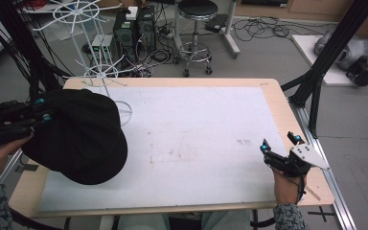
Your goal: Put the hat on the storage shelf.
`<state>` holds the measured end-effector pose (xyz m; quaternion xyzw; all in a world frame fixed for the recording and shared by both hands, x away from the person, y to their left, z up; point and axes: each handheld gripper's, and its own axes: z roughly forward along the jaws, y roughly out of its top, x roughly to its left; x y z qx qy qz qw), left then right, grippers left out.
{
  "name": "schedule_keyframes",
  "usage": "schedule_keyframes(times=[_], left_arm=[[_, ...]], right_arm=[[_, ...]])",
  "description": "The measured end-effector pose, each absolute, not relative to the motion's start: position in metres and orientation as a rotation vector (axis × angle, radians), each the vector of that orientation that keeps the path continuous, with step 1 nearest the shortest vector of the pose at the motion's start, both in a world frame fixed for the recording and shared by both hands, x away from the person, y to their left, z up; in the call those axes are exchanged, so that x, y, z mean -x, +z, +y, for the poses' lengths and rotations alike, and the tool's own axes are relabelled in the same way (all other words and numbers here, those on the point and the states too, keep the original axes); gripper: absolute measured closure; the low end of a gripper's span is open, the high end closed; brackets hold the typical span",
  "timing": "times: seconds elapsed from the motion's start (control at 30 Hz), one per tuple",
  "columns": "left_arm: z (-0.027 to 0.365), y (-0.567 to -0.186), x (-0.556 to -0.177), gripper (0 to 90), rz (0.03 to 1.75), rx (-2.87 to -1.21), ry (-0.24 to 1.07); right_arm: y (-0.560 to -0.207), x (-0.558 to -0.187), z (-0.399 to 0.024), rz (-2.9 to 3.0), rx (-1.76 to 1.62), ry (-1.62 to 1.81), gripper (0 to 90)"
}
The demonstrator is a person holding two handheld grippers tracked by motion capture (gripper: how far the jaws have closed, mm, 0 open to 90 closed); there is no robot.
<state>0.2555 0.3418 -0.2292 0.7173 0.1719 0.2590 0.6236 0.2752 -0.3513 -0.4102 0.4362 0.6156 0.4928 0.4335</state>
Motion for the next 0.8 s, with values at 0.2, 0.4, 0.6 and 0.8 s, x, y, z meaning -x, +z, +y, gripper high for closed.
schedule_keyframes(times=[0.2,0.4,0.6,0.8], left_arm=[[0.352,-0.208,-0.251,70.9,0.372,-1.628,0.626],[0.358,-0.183,-0.251,70.9,0.336,-1.620,0.650],[0.359,-0.163,-0.252,70.8,0.303,-1.607,0.670],[0.356,-0.148,-0.249,70.8,0.258,-1.591,0.679]], right_arm=[[-0.410,-0.275,-0.350,1.542,-1.079,1.230,9.9],[-0.411,-0.274,-0.349,1.549,-1.079,1.232,9.9],[-0.411,-0.273,-0.352,1.552,-1.081,1.227,9.9],[-0.411,-0.272,-0.354,1.543,-1.091,1.231,9.9]])
